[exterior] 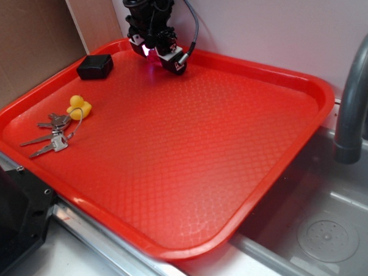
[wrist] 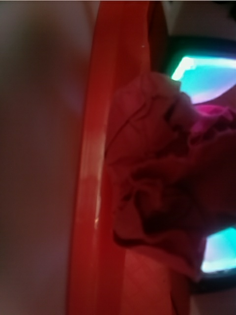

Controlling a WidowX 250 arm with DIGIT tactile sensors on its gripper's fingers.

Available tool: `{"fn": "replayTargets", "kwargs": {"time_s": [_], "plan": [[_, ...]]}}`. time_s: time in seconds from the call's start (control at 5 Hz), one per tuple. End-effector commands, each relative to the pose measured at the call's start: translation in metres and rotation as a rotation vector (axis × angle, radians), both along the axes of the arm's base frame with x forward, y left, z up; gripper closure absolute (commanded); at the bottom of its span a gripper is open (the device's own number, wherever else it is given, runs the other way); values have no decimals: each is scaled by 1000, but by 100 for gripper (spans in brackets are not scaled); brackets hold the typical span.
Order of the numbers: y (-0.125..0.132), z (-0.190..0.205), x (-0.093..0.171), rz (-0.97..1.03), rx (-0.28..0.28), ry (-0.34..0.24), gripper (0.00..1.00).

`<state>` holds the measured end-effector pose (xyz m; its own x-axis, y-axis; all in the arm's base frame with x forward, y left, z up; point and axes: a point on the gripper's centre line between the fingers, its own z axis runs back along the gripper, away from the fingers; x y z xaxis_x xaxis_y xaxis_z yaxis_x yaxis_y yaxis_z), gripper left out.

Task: Grab the red paper.

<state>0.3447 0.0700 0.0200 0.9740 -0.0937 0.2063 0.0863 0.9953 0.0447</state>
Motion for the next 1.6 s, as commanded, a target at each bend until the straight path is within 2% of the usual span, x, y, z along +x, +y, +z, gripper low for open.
{"fn": "replayTargets", "kwargs": {"time_s": [0.0, 0.2, 0.4, 0.6, 0.8, 1.0, 1.2, 1.4], "plan": [[2, 19, 16, 26, -10, -66, 100], [3, 15, 14, 34, -6, -56, 100], [-5, 30, 0, 27, 12, -21, 100], [-28, 72, -29, 82, -18, 77, 100], [-67, 124, -68, 142, -39, 121, 100], [-85, 173, -93, 135, -70, 72, 100], [-94, 216, -113, 160, -66, 54, 100], [-94, 207, -113, 149, -78, 67, 100]]}}
